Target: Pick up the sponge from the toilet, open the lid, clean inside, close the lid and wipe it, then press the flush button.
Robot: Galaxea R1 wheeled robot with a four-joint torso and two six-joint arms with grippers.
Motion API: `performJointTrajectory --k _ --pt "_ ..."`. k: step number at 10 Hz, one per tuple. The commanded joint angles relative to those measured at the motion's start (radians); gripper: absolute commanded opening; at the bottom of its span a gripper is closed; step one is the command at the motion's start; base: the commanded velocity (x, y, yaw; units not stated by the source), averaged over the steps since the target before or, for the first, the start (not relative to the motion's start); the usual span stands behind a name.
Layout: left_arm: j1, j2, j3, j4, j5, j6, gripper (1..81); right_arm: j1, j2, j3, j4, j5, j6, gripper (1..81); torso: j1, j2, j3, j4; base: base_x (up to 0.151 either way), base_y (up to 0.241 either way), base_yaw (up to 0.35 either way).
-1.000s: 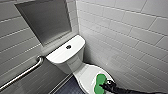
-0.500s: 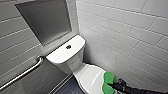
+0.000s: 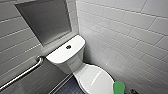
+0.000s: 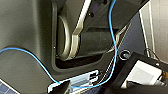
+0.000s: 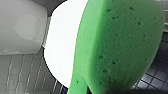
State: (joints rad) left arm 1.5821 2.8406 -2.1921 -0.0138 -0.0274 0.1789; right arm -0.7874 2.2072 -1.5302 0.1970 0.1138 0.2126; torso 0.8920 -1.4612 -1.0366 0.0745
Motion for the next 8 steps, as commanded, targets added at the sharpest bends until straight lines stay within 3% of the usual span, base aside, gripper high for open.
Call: performJointTrajectory --k 1,3,6,8 --pt "0.017 -0.073 0.110 0.012 0.083 0.004 81.1 -0.013 -0.077 0.064 0.013 0.006 0.004 1.0 0.000 0.000 0.000 0.000 0.000 0.000 0.000" --pt "-0.015 -0.148 0.203 0.011 0.081 0.004 81.1 -0.118 -0.085 0.038 0.004 0.004 0.004 1.0 0.000 0.000 0.000 0.000 0.000 0.000 0.000" --pt "-0.130 -0.340 0.417 -0.002 0.084 -0.009 81.1 -0.315 -0.076 -0.016 0.001 0.019 -0.005 1.0 0.000 0.000 0.000 0.000 0.000 0.000 0.000" --pt "-0.202 -0.415 0.514 -0.017 0.086 -0.018 81.1 -0.430 -0.076 -0.037 -0.001 0.104 -0.010 1.0 0.000 0.000 0.000 0.000 0.000 0.000 0.000"
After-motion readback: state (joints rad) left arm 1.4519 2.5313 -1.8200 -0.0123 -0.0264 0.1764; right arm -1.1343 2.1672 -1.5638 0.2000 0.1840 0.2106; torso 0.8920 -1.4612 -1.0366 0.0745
